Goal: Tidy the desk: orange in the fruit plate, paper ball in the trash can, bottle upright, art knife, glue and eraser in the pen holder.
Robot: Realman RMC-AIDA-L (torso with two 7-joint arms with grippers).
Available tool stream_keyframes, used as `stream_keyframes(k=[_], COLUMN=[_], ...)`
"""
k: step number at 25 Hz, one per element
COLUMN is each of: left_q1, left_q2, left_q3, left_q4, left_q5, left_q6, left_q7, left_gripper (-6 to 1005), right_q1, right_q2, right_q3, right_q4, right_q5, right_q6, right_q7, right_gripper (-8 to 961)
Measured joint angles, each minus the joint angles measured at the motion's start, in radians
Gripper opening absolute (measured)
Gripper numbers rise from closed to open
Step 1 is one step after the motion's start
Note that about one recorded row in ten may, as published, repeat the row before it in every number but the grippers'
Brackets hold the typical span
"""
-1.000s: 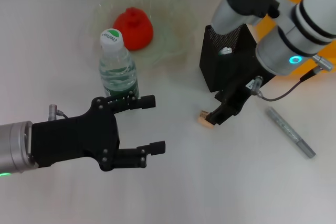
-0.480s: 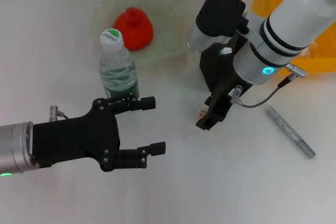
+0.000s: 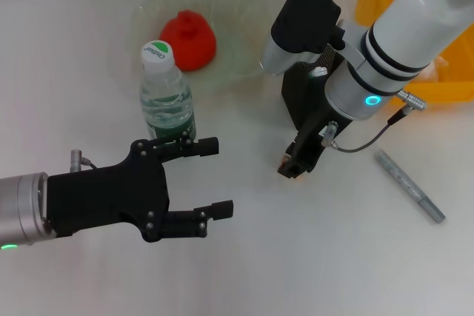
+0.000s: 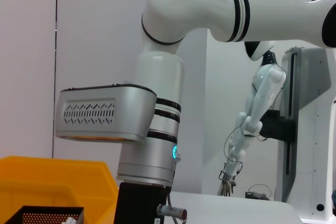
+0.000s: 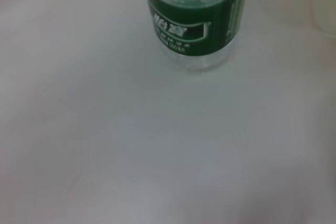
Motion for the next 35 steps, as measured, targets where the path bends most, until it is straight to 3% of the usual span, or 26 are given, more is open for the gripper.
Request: stream_keyframes(k=[5,17,22,23,24,29,31,35], left_q1=[0.001,0.000,-0.001,-0.001,-0.001,0.000,-0.002,-0.002], left_q2=[0.000,0.000,0.000,0.000,0.000,0.000,0.000,0.000], left_q3=[0.001,0.002,0.002,0.002,0.002,0.002,0.002,0.002], left_q4=[0.000,0.000,0.000,0.000,0.000,0.000,0.000,0.000], left_q5=[0.000,0.008,0.007,0.007,0.006,0.005,0.007,0.007], left_q6=[-0.003,-0.010,-0.008,-0.008,-0.007,-0.005,-0.007,-0.006], left_q7=[0.000,0.000,-0.001,-0.001,-0.001,-0.001,-0.001,-0.001], left_gripper=[828,829,828,828,828,829,829,829], right_q1=[0.005,-0.007,-0.069,-0.122,-0.122,-0.250,-0.266,-0.263], right_q2=[0.000,0.003,-0.001,-0.004,-0.004,-0.011,-0.016,-0.042], right_q3=[-0.012,-0.026,0.002,0.054,0.054,0.361,0.512,0.637], right_q4=[0.016,0.005,-0.106,-0.210,-0.210,-0.489,-0.530,-0.515], right_q5=[0.000,0.001,0.016,0.019,0.019,0.115,0.185,0.212], right_q6=[0.016,0.020,-0.039,-0.085,-0.085,-0.185,-0.203,-0.195], right_q7=[-0.001,0.003,0.004,0.003,0.003,-0.049,-0.077,-0.081], right_gripper=[363,282,257,253,253,253,253,254])
